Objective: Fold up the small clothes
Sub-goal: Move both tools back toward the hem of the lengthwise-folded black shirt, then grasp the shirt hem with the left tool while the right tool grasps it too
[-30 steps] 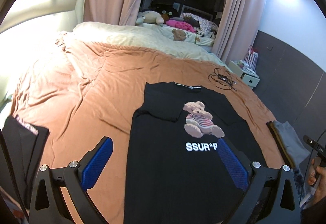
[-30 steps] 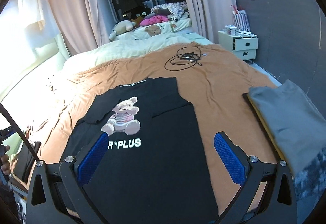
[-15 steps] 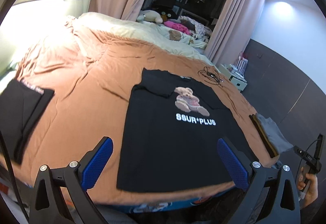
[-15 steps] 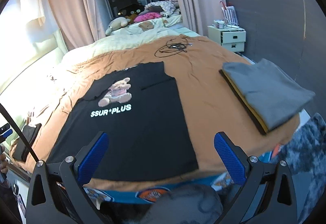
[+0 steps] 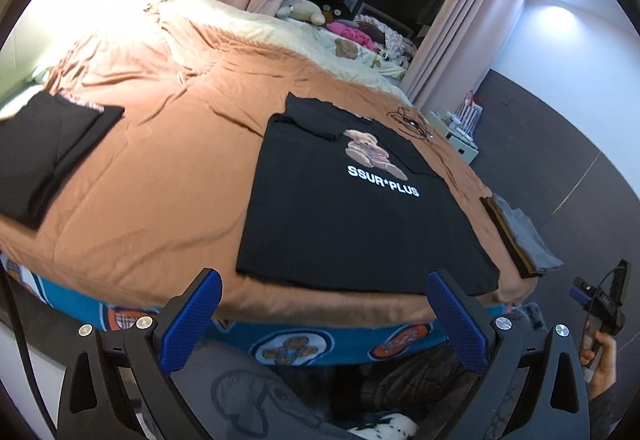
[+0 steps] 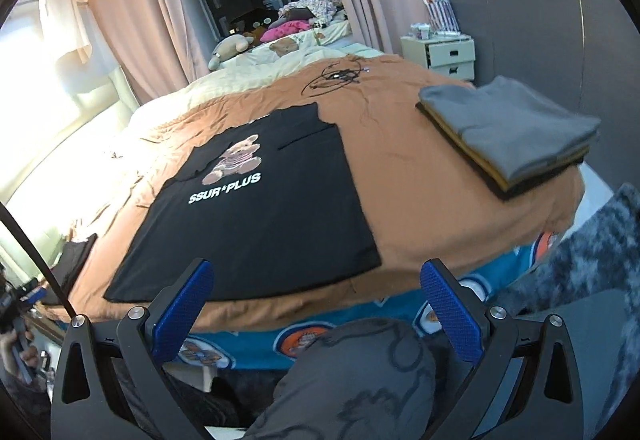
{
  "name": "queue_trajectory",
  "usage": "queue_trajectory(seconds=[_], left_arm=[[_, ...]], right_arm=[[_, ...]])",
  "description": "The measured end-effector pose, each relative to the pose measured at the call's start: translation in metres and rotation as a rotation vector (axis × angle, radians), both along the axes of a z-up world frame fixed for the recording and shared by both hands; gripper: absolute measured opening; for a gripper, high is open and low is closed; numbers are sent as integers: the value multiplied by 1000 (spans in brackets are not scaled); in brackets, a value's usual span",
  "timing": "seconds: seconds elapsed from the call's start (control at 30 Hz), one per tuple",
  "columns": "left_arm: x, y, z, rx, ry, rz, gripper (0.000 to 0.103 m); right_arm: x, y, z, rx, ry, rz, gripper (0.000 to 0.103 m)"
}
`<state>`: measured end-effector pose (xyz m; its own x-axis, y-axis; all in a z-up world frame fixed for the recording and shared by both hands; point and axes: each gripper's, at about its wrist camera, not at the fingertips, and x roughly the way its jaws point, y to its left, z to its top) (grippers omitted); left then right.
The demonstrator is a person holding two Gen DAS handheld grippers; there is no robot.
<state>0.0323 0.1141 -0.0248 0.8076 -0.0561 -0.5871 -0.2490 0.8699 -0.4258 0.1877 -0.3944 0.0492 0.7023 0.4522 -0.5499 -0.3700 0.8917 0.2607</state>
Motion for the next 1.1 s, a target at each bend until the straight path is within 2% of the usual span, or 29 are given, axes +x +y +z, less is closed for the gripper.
queue_trajectory(seconds=[0.27, 0.47, 0.5, 0.7, 0.8, 1.1], left_arm=[[-15, 9, -21, -46, -7, 7, 102], [-14, 24, -40, -110, 17, 30, 94], [-12, 27, -44, -119, 22, 38, 91], [9, 40, -68, -194, 43, 57, 87], [26, 46, -83, -231, 71, 63, 81], [66, 70, -126, -340, 172, 90, 79]], right_arm=[[3, -16, -25, 64, 60, 40, 103], [10, -24, -38, 124, 85, 42, 103], [12, -24, -40, 130, 89, 40, 100], [36, -36, -64, 194, 150, 31, 83], [53, -41, -74, 220, 182, 35, 80], [104, -47, -92, 311, 257, 8, 71]])
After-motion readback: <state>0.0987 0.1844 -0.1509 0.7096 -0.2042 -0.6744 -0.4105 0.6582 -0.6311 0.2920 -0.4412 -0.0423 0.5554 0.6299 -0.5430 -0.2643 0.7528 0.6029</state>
